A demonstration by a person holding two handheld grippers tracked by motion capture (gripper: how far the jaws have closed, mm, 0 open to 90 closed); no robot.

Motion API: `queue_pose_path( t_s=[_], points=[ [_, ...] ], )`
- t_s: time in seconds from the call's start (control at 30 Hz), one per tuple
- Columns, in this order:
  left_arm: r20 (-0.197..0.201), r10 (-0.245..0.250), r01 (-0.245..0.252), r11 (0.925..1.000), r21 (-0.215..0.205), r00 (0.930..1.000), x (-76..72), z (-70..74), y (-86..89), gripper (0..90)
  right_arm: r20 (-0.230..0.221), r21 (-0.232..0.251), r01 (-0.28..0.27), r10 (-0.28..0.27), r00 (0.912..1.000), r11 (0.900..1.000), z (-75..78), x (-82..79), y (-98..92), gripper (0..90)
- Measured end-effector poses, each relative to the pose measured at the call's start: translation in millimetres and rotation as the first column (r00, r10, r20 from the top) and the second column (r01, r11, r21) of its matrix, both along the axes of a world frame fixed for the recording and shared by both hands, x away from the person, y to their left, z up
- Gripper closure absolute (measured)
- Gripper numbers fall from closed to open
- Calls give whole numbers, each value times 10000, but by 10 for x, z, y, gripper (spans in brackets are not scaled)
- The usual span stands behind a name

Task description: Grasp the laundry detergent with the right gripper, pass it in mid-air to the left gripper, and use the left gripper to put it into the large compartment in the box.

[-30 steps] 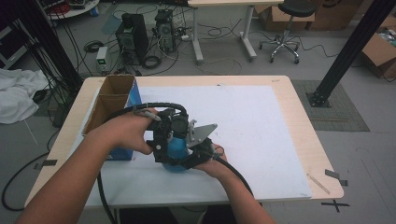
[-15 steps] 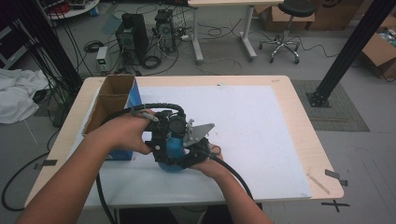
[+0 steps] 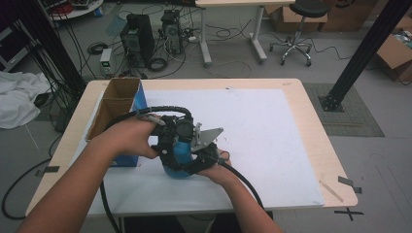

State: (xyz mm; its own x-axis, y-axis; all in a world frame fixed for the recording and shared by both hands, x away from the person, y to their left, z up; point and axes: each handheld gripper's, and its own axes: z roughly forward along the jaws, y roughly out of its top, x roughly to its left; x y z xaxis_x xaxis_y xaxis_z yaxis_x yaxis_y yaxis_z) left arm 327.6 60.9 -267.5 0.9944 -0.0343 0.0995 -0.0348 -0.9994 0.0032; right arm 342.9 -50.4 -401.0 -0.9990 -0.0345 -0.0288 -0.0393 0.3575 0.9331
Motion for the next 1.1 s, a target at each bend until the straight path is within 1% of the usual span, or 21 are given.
queue_pose_path(
  t_s=[0.03, 0.1, 0.23, 0.3, 0.4, 0.47, 0.53, 0.7, 0.8, 0.83, 0.87, 1.03, 1.1],
  points=[
    [49, 11, -11, 10000, 36, 10000, 3, 0, 2, 217, -3, -6, 3, -3, 10000, 10000, -1, 1, 0, 461],
    [22, 64, -64, 10000, 47, 10000, 9, -2, 5, 241, 50, -15, -24, 24, 10000, 10000, -2, 0, 4, 461],
    [23, 66, -66, 10000, 59, 10000, 11, -6, 8, 254, -35, -14, -14, 14, 10000, 10000, -4, -2, 6, 461],
    [37, 50, -51, 9999, 89, 10000, 8, -6, 7, 262, 16, -18, -1, 1, 10000, 10000, -8, 5, 7, 461],
    [75, 93, -94, 9999, 139, 9999, 8, -17, 6, 275, -25, -25, 20, -20, 10000, 10000, -10, 7, 11, 461],
    [1, 135, -135, 9997, 207, 9999, 10, -20, 8, 286, -47, -22, 11, -11, 10000, 10000, -13, 6, 16, 461],
    [34, 135, -136, 9996, 251, 9999, 7, -24, 10, 300, -41, -27, 8, -9, 10000, 10000, -17, 1, 21, 461],
    [12, 175, -175, 9994, 293, 9998, 4, -31, 19, 330, -19, -71, 4, -4, 10000, 10000, -20, -1, 28, 461],
    [-37, 216, -215, 9995, 243, 9998, 6, -36, 25, 338, -40, -65, -2, 2, 10000, 10000, -24, -4, 33, 461],
    [-62, 217, -216, 9995, 237, 9997, 7, -38, 28, 365, -59, -75, 1, -1, 10000, 10000, -25, -9, 37, 461],
    [-14, 181, -180, 9994, 279, 9998, 7, -35, 28, 370, -59, -73, -3, 3, 10000, 10000, -25, -9, 39, 461],
    [9, 231, -231, 9994, 275, 9997, 3, -42, 26, 377, -81, -38, -6, 5, 10000, 10000, -30, -12, 45, 462],
    [27, 209, -210, 9990, 385, 9998, 7, -45, 20, 381, -6, -77, 20, -20, 10000, 10000, -32, -9, 50, 462]
  ],
)
